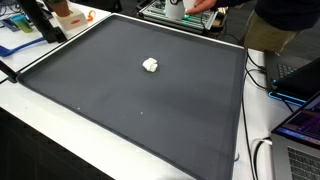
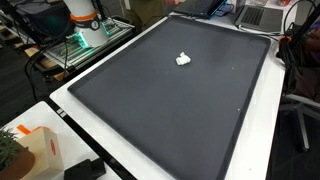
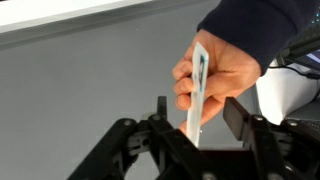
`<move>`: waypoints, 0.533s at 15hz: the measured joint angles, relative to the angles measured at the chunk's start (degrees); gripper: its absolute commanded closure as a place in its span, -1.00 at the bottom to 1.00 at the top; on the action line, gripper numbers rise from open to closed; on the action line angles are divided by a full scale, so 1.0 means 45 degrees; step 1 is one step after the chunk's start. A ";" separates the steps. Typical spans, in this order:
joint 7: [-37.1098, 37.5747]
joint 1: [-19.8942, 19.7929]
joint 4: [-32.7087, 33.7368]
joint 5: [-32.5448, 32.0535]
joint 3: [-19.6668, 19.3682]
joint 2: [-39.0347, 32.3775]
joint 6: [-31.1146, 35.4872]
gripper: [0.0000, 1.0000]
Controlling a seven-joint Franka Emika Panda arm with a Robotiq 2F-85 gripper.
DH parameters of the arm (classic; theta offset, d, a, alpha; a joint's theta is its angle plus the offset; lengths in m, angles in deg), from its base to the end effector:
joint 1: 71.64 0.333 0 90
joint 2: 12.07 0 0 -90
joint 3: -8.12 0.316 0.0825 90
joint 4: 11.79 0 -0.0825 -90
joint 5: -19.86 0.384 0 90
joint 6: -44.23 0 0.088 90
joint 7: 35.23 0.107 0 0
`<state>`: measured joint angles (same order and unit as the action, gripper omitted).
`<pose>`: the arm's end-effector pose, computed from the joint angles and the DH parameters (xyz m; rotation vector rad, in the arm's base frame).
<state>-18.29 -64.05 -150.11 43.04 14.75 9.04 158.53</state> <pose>0.4082 0.1298 0.4463 -2.8182 0.3310 0.1892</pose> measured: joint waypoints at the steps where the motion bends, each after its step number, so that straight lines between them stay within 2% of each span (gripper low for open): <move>1: 0.0003 -0.0007 -0.0005 0.0003 0.0000 0.0052 -0.0001 0.57; 4: 0.0006 -0.0011 -0.0010 0.0004 0.0000 0.0136 -0.0001 0.98; 8: 0.0007 -0.0024 -0.0014 0.0004 -0.0001 0.0156 -0.0002 0.98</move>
<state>-18.26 -64.16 -150.18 43.06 14.75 9.74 158.52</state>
